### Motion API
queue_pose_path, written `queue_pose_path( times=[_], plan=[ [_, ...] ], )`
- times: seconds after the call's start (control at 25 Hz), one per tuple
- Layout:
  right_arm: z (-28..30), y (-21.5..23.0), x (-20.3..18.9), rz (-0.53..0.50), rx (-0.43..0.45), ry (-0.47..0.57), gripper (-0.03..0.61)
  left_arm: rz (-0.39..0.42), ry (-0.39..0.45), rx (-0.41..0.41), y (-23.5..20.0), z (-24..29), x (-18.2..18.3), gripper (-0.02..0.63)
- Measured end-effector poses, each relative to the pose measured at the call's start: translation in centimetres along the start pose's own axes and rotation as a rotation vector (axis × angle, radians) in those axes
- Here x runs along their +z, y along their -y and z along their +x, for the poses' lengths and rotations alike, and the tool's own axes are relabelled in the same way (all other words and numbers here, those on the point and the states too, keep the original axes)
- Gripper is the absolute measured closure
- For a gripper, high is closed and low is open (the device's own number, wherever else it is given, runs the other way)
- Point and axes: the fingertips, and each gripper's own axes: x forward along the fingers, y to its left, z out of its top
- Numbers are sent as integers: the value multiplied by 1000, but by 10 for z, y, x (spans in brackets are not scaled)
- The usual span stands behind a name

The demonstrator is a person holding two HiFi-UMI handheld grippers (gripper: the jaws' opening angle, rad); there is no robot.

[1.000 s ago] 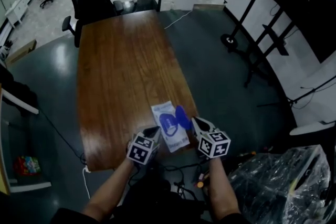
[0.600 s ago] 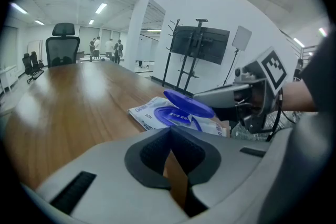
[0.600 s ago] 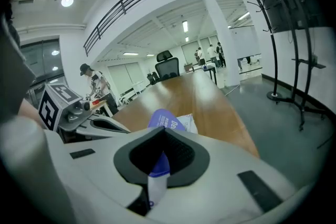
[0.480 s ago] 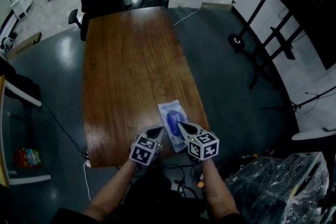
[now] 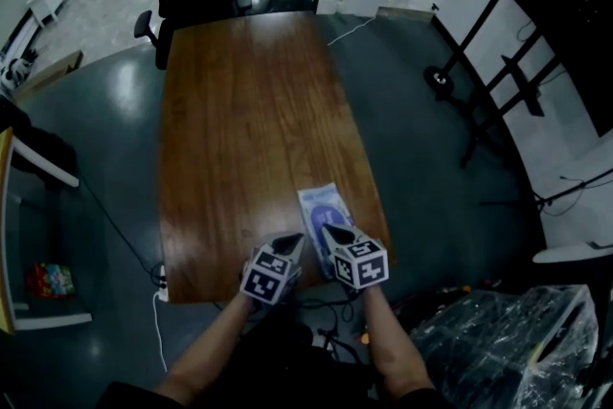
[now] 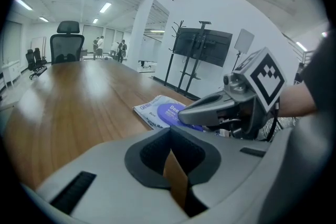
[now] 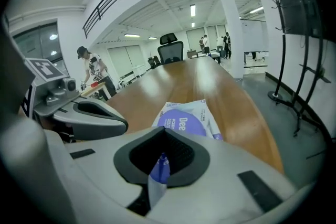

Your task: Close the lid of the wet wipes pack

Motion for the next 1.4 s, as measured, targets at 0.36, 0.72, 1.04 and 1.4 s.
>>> queue_pose_path(
  times=[0.36, 0.72, 1.04, 1.4],
  plan=[
    [3, 2, -6, -9, -49, -13, 571, 8, 33, -17, 4, -4, 4, 607],
    [-61, -21, 11, 13, -66, 176, 571, 63, 143, -35, 35, -44, 38, 607],
    [-162, -61, 16, -19, -64, 375, 571, 151, 250, -50, 104, -99, 55, 607],
    [-286, -124, -7, -61, -71, 580, 571, 212, 343, -75, 202, -177, 35, 607]
  ],
)
